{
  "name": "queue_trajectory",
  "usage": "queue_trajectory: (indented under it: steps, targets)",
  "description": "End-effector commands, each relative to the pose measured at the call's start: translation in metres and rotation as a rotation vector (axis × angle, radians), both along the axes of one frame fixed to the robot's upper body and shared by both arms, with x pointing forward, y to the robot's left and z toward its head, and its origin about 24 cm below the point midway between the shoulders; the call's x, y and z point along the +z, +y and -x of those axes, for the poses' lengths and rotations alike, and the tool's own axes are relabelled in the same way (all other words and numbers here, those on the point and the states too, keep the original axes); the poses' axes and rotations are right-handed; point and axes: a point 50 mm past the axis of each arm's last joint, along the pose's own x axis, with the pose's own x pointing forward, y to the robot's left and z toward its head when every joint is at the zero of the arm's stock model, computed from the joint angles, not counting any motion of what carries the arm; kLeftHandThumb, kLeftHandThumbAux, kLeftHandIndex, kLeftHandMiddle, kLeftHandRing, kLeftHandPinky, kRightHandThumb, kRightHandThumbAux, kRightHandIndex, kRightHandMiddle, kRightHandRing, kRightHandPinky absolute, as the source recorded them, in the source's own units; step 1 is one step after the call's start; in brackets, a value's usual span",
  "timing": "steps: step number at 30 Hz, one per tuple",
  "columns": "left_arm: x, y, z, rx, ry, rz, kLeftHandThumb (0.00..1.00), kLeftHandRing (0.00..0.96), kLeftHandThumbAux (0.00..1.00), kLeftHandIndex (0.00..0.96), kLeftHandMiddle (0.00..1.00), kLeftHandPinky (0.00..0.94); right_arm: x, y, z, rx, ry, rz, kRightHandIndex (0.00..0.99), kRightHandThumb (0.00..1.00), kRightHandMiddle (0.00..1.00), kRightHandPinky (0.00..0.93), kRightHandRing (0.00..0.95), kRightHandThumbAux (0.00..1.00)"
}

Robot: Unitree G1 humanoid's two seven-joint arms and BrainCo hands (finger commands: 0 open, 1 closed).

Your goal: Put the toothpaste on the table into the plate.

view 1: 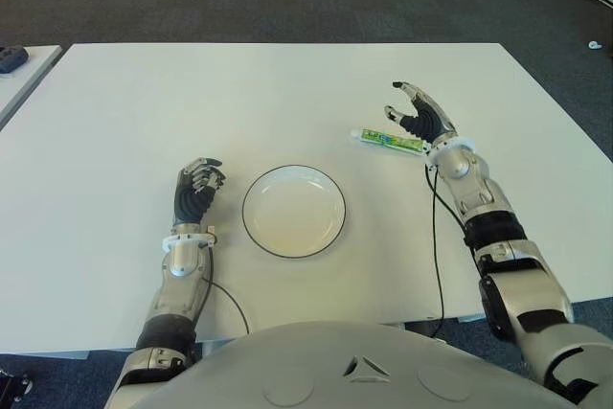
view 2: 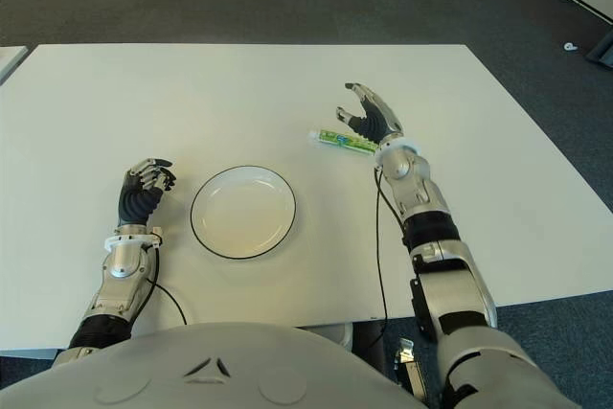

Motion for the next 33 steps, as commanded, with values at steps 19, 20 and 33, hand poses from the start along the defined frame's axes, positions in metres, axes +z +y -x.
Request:
queue_trajectory:
  steps: [19,20,33]
  targets:
    - [-0.011,-0.004,0.010,0.016,0.045,0.028,0.704,0.583,0.717,0.428,0.574,0.559,0.003,0.006,-0.040,0.030,0.188,0.388,0.000,0.527,0.000,0.000,0.000,0.208]
    - [-0.011,-0.004,0.010,0.016,0.042,0.028,0.704,0.583,0.717,0.428,0.575,0.560,0.002,0.006,-0.041,0.030,0.192,0.401,0.000,0.527,0.000,0.000,0.000,0.207]
    - [-0.011,-0.002,0.012,0.019,0.037,0.022,0.704,0.580,0.717,0.428,0.569,0.538,-0.009,-0.003,-0.039,0.034,0.241,0.496,0.000,0.534,0.000,0.000,0.000,0.210]
